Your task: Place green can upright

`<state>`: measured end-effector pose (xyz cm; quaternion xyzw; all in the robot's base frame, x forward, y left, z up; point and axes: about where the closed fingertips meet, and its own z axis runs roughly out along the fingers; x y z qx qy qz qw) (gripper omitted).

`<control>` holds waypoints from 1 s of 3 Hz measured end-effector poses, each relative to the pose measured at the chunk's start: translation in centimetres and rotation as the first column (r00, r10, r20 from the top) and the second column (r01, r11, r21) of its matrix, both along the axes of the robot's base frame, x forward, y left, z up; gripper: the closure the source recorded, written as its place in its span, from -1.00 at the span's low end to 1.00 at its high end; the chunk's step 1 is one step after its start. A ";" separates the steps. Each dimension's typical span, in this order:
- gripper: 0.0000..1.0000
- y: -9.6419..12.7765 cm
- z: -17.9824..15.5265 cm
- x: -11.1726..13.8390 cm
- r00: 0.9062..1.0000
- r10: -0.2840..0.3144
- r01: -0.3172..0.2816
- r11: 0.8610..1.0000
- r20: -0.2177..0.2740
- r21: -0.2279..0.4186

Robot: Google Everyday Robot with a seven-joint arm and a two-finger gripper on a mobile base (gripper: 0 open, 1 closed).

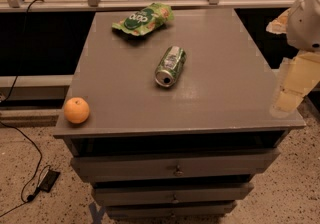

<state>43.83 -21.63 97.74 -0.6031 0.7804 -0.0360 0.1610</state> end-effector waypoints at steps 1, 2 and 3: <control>-1.00 0.0 0.0 0.0 1.000 0.000 0.000 1.000 0.000 0.000; -1.00 0.8 0.3 1.1 0.997 0.073 -0.073 0.997 -0.003 0.000; -1.00 3.0 0.5 4.6 0.971 0.238 -0.238 0.971 0.007 -0.016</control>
Offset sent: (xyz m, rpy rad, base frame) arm 0.0325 0.0220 0.0042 -0.0011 0.0329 0.2256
